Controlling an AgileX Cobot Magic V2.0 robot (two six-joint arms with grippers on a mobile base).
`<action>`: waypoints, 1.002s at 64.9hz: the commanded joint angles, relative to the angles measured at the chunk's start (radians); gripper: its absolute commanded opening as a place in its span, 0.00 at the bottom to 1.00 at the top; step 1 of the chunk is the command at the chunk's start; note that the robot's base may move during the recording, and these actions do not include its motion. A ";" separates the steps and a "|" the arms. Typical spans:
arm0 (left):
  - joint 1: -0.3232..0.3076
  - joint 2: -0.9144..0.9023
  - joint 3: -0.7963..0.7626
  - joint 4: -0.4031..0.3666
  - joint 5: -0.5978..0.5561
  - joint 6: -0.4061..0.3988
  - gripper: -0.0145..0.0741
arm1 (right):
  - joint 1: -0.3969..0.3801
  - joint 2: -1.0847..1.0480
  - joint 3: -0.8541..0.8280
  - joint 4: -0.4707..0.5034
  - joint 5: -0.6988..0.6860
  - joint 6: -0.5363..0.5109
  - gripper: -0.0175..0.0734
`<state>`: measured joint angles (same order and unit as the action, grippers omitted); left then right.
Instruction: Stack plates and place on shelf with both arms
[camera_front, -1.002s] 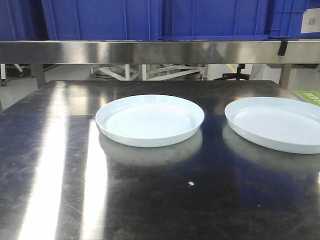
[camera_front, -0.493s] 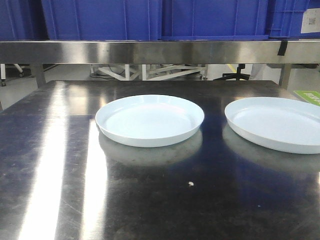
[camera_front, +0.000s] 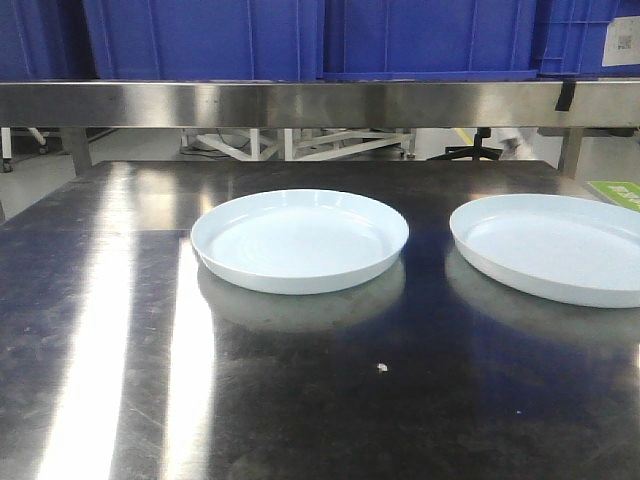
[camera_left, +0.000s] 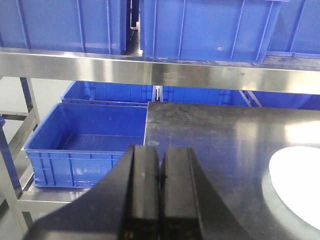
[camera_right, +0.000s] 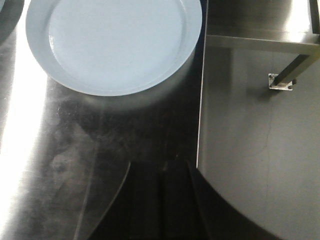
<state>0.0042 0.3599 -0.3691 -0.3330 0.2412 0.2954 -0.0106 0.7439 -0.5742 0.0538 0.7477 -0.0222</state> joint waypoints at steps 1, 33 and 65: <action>0.002 0.003 -0.030 -0.015 -0.077 -0.004 0.26 | 0.000 0.092 -0.087 0.007 -0.050 0.001 0.25; 0.002 0.003 -0.030 -0.015 -0.077 -0.004 0.26 | -0.057 0.637 -0.520 0.057 0.071 0.000 0.26; 0.002 0.003 -0.030 -0.015 -0.077 -0.004 0.26 | -0.161 0.867 -0.672 0.067 0.098 -0.010 0.63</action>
<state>0.0042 0.3599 -0.3691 -0.3330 0.2428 0.2954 -0.1652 1.6086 -1.2027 0.1069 0.8603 -0.0218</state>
